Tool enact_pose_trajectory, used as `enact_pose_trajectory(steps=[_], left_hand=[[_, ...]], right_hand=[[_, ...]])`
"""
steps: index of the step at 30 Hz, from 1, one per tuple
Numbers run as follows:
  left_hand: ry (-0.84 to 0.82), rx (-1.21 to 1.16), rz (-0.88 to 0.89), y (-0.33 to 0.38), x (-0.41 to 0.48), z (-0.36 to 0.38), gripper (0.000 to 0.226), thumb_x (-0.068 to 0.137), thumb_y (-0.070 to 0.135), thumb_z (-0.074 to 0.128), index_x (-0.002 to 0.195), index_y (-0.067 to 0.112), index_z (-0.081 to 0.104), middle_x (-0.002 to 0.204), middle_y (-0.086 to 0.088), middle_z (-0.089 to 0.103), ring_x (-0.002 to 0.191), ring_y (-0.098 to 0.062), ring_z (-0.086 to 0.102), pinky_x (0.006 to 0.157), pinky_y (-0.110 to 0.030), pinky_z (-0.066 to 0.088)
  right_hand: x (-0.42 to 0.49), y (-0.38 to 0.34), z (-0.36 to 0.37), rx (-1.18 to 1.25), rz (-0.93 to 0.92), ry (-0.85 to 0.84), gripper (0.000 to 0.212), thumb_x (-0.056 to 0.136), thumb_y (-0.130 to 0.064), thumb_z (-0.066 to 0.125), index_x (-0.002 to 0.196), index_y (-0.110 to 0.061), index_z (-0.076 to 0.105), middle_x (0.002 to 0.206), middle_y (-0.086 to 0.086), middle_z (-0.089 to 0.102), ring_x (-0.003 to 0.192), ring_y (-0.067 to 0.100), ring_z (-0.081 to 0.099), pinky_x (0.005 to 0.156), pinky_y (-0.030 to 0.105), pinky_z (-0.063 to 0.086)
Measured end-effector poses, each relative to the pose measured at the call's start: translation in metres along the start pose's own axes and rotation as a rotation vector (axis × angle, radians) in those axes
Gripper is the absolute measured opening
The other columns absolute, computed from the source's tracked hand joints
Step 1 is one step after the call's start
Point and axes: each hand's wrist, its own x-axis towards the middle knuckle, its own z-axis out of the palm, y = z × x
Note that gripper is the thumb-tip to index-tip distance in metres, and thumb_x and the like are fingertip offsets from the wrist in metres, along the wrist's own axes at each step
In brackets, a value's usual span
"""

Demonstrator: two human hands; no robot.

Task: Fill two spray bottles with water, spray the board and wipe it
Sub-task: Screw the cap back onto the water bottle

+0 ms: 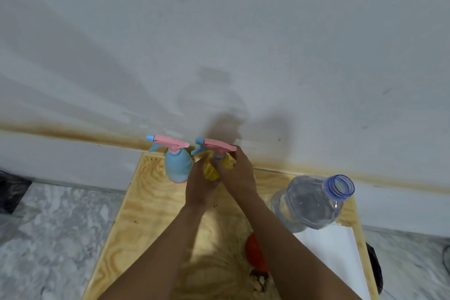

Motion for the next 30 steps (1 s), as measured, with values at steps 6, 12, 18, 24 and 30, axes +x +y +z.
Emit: enact_pose_trajectory(steps=[6,12,18,24,30], left_hand=[[-0.038,-0.028,0.007,0.004,-0.008,-0.001,0.039,0.079,0.037,0.068,0.115,0.025,0.059,0.1,0.007,0.069,0.093,-0.006,0.066,0.075,-0.036,0.057],[-0.071,0.006,-0.117,0.006,-0.055,-0.022,0.064,0.078,0.043,0.079,0.128,0.013,0.054,0.122,0.0,0.058,0.1,-0.01,0.06,0.071,-0.017,0.047],[-0.071,-0.034,0.001,0.029,-0.115,-0.031,0.027,0.09,0.025,0.071,0.114,0.014,0.069,0.105,-0.003,0.072,0.098,-0.021,0.069,0.08,-0.026,0.051],[-0.224,-0.089,0.283,0.107,-0.148,-0.008,0.08,0.08,0.046,0.078,0.148,0.025,0.04,0.145,0.004,0.044,0.127,-0.009,0.046,0.098,-0.023,0.039],[-0.199,-0.174,0.293,0.157,-0.155,0.021,0.1,0.071,0.043,0.086,0.153,0.023,0.033,0.148,0.005,0.042,0.132,-0.003,0.041,0.107,-0.024,0.039]], right_hand=[[-0.026,-0.002,-0.008,-0.057,-0.095,0.065,0.049,0.088,-0.031,0.071,0.132,-0.02,0.053,0.125,-0.006,0.061,0.114,0.01,0.056,0.094,0.025,0.046],[-0.088,0.004,-0.031,-0.029,-0.104,0.036,0.037,0.092,-0.024,0.067,0.127,-0.021,0.056,0.123,-0.007,0.061,0.11,0.008,0.059,0.095,0.034,0.052],[-0.158,0.032,-0.075,-0.118,-0.137,0.144,0.024,0.092,-0.019,0.066,0.116,-0.022,0.065,0.105,-0.013,0.067,0.088,0.003,0.066,0.078,0.031,0.058],[-0.196,0.1,-0.12,-0.318,0.06,0.183,0.028,0.09,-0.033,0.065,0.117,-0.026,0.064,0.107,-0.012,0.068,0.09,0.006,0.064,0.083,0.032,0.056],[-0.211,0.16,-0.132,-0.527,0.278,-0.056,0.05,0.088,-0.041,0.065,0.135,-0.026,0.056,0.131,-0.004,0.059,0.117,0.015,0.058,0.093,0.036,0.052]])
